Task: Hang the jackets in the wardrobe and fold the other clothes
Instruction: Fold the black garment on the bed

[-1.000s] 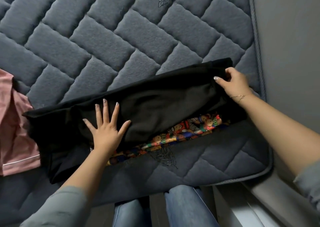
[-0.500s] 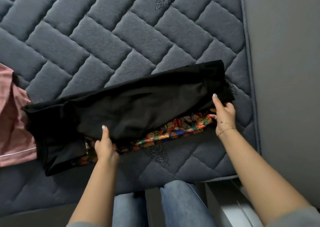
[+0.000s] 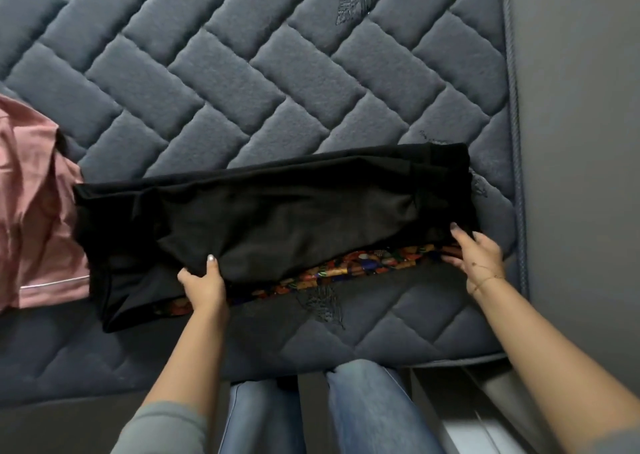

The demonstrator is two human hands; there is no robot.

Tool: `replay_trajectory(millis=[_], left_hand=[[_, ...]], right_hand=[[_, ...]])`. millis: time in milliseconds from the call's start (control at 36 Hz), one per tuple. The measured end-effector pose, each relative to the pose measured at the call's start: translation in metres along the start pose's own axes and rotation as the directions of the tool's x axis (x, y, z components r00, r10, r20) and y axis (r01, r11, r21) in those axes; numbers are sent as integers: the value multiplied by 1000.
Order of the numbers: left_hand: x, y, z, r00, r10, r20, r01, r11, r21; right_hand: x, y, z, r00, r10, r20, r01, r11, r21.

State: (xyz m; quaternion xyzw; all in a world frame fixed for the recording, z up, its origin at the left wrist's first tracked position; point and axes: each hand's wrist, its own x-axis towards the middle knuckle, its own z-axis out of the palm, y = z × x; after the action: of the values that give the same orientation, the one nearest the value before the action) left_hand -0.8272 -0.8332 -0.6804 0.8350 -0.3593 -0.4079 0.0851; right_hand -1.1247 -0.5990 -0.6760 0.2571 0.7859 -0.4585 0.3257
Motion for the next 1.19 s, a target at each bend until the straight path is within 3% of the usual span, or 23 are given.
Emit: replay_trajectory(millis=[56,111,167,222,250,306,361,417,500,583,667,722,750,778,833,889,917,944,1000,1056,1111,1167,1194], left_hand=[[1,-3,6,997,-16,-73,14,1000,-26],[-5,0,10,983,69,-173,-65,997,29],[-19,4,14,947,200,-251,-169,976,140],[-37,10,21,899,372,-233,-324,920,220],[-46,13,26,870,460,-176,-415,877,243],[-61,17,42,799,602,2,-578,767,279],[-71,16,62,682,695,227,-726,610,317],[-68,8,80,556,696,454,-828,417,374],[-43,-10,95,523,554,647,-835,181,520],[-27,-17,99,522,552,650,-820,114,561],[-39,-14,101,539,557,632,-819,173,547],[-56,-10,104,558,559,613,-821,267,504],[-66,-5,108,535,572,622,-842,299,449],[-77,0,113,474,594,650,-880,300,368],[-103,8,130,269,640,720,-961,228,156],[-128,15,153,118,615,780,-978,208,-16],[-140,17,165,95,581,808,-969,241,-60],[-150,18,176,111,552,827,-950,304,-75],[-165,21,192,233,539,809,-891,452,-45],[-171,27,202,392,527,755,-824,566,33],[-172,37,206,503,441,744,-700,712,51],[-174,51,203,552,295,780,-453,891,-16],[-174,58,198,541,216,813,-322,946,-37]], right_hand=[[7,3,-2,995,-87,-51,78,984,-160],[3,-1,-5,942,-315,-113,250,888,-386],[-3,-7,-6,785,-618,-40,496,666,-557],[-9,-16,0,542,-828,143,696,347,-629],[-11,-20,6,441,-861,255,757,204,-621],[-17,-27,23,327,-817,474,829,8,-559],[-19,-28,44,283,-700,656,853,-129,-506],[-9,-25,58,282,-544,790,823,-286,-491],[28,-23,56,432,-407,805,713,-393,-581],[57,-28,44,510,-455,730,656,-343,-672],[63,-32,38,537,-449,714,684,-264,-681],[63,-29,30,585,-520,623,699,-66,-712],[64,-28,25,630,-571,526,690,101,-717],[65,-28,19,684,-608,404,668,300,-681],[71,-30,7,796,-585,157,573,643,-508],[78,-32,-1,906,-422,28,401,835,-377],[82,-34,-4,945,-326,16,313,891,-329],[86,-35,-7,973,-228,32,228,933,-279],[86,-40,-11,989,-36,146,62,982,-180],[81,-46,-12,947,99,307,-76,993,-87],[78,-51,-14,879,158,451,-195,980,36],[76,-57,-17,811,172,560,-277,955,108],[74,-60,-17,782,172,599,-299,947,119]])
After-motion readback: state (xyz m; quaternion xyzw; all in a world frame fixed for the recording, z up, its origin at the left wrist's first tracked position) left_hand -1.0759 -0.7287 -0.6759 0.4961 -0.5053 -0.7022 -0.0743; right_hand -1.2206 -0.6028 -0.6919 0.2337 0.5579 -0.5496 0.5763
